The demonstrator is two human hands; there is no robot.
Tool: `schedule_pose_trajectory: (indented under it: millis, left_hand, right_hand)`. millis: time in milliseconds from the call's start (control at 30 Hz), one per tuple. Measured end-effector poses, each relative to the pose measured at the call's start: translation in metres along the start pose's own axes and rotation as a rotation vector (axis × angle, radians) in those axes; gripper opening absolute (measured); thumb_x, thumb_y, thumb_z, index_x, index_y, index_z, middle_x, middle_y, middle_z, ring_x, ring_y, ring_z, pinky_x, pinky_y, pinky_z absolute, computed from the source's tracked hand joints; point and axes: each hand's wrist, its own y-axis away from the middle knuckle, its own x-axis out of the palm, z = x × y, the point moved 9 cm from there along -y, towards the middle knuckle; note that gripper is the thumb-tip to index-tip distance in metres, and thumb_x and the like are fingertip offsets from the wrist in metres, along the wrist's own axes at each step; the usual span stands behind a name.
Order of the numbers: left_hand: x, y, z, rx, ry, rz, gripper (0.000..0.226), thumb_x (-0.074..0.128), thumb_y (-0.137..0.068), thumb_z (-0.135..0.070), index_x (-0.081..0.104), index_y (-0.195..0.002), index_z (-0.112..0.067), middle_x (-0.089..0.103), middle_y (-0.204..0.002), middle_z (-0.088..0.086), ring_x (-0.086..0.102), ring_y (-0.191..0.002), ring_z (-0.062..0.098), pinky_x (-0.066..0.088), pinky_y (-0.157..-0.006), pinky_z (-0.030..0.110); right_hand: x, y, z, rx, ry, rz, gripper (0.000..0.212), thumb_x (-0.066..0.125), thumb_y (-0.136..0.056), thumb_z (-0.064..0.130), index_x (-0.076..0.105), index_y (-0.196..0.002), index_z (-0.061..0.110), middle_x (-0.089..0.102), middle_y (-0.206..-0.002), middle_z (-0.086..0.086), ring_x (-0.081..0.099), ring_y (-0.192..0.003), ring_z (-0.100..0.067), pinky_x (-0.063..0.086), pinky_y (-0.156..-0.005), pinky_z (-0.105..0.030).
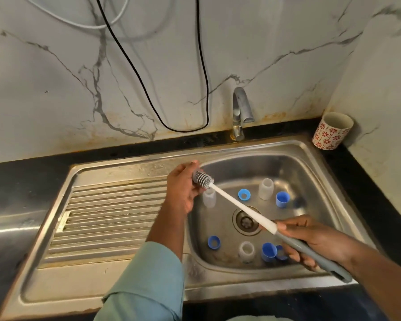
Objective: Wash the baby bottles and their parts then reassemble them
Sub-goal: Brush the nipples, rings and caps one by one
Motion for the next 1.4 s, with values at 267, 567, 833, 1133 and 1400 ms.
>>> schedule_pose_trajectory:
  millis: [267,567,833,1133,1400]
  left_hand:
    - [-0.024,0.0,-0.013,-0.048,-0.09,-0.156,0.022,0.075,-0.083,-0.014,0.063,-0.099,-0.005,0.057,-0.065,0.007,0.05,-0.045,0.013,0.031,-0.037,0.016]
    - [-0.019,0.013,-0.015,-0.107,-0.054,-0.179,0.012,0.06,-0.087,-0.004,0.06,-0.076,-0.008,0.049,-0.054,0.004,0.037,-0.031,0.007,0.025,-0.031,0.014]
    - [-0.026,0.012,-0.006,-0.196,0.396,-0.264,0.007,0.059,-0.095,-0.018,0.063,-0.09,-0.019,0.047,-0.05,-0.002,0.036,-0.036,0.007,0.024,-0.033,0.016]
    - [-0.027,0.017,-0.009,-0.182,0.52,-0.3,0.021,0.041,-0.102,-0.02,0.054,-0.088,-0.014,0.066,-0.1,0.001,0.063,-0.085,0.014,0.049,-0.073,0.022]
    - [-0.039,0.016,-0.018,-0.131,0.521,-0.382,0.025,0.049,-0.101,-0.026,0.047,-0.079,-0.015,0.047,-0.077,0.001,0.048,-0.062,0.015,0.043,-0.052,0.027]
  right_hand:
    - [-0.032,0.019,0.024,-0.466,0.977,-0.41,0.1,0.094,-0.05,0.017,0.047,-0.139,0.022,0.052,-0.061,0.004,0.045,-0.043,-0.012,0.036,-0.031,-0.027]
    - [-0.028,0.032,0.013,-0.264,0.398,-0.288,0.049,0.075,-0.084,0.017,0.061,-0.126,0.037,0.06,-0.066,-0.002,0.049,-0.049,-0.013,0.045,-0.043,-0.028]
    - [0.028,-0.004,0.024,-0.366,0.383,-0.278,0.02,0.061,-0.095,0.025,0.066,-0.101,0.043,0.057,-0.056,0.007,0.048,-0.05,-0.009,0.045,-0.05,-0.027]
    - [0.057,-0.005,0.048,-0.376,0.739,-0.259,0.013,0.053,-0.098,0.034,0.064,-0.103,0.037,0.052,-0.066,0.004,0.049,-0.052,-0.005,0.044,-0.052,-0.022]
    - [0.074,-0.004,0.064,-0.36,0.861,-0.225,0.022,0.043,-0.101,0.041,0.058,-0.117,0.037,0.052,-0.068,0.007,0.048,-0.052,-0.005,0.04,-0.05,-0.019]
